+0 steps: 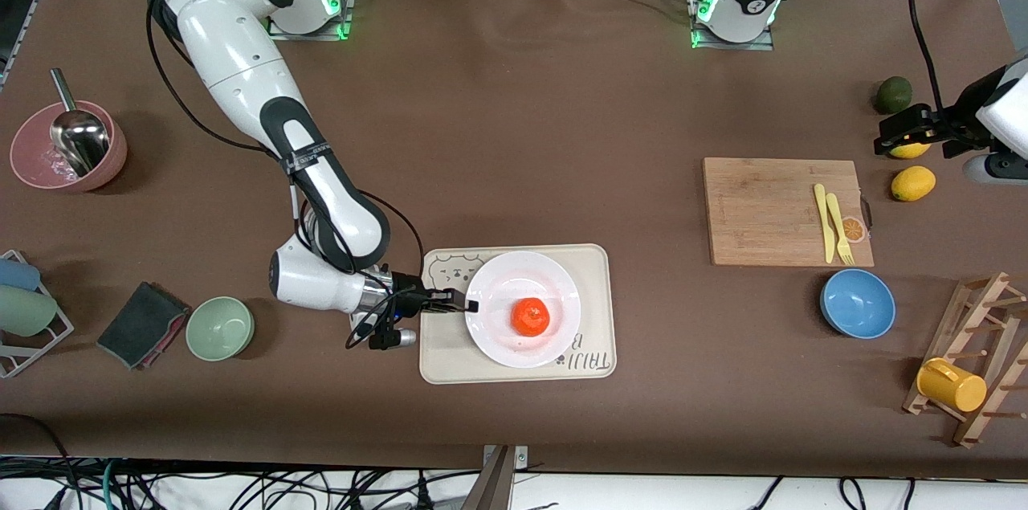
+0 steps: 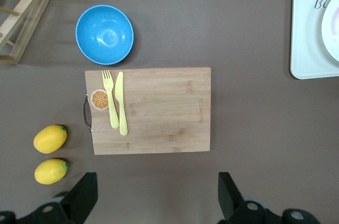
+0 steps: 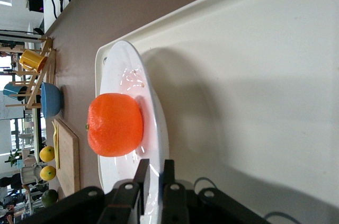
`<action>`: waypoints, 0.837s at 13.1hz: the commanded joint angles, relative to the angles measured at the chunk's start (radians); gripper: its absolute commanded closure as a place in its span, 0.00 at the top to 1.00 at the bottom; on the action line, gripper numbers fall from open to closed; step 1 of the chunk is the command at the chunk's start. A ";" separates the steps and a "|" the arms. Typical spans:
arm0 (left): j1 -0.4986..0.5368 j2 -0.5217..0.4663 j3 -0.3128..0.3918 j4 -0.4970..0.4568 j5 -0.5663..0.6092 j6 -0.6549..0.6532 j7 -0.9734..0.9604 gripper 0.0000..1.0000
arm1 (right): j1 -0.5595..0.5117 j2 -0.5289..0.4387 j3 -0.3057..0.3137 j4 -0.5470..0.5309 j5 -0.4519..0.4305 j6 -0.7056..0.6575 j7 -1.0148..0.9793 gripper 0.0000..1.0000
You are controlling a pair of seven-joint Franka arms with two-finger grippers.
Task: Place orange and plate with both arms
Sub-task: 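Set the plate down on the tray and open the right gripper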
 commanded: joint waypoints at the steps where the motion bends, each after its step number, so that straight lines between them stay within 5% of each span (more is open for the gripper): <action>1: -0.001 0.002 0.002 0.016 -0.003 -0.004 0.021 1.00 | 0.001 -0.012 0.004 0.011 -0.077 -0.028 0.016 1.00; 5: 0.006 0.002 0.002 0.016 -0.003 -0.006 0.022 1.00 | -0.011 -0.081 0.001 0.018 -0.330 -0.152 0.091 1.00; 9: 0.006 0.002 0.002 0.016 -0.003 -0.004 0.021 1.00 | -0.011 -0.232 0.000 0.019 -0.784 -0.413 0.228 1.00; 11: 0.006 0.002 0.002 0.016 -0.003 -0.006 0.021 1.00 | -0.016 -0.315 -0.043 0.016 -0.933 -0.551 0.228 1.00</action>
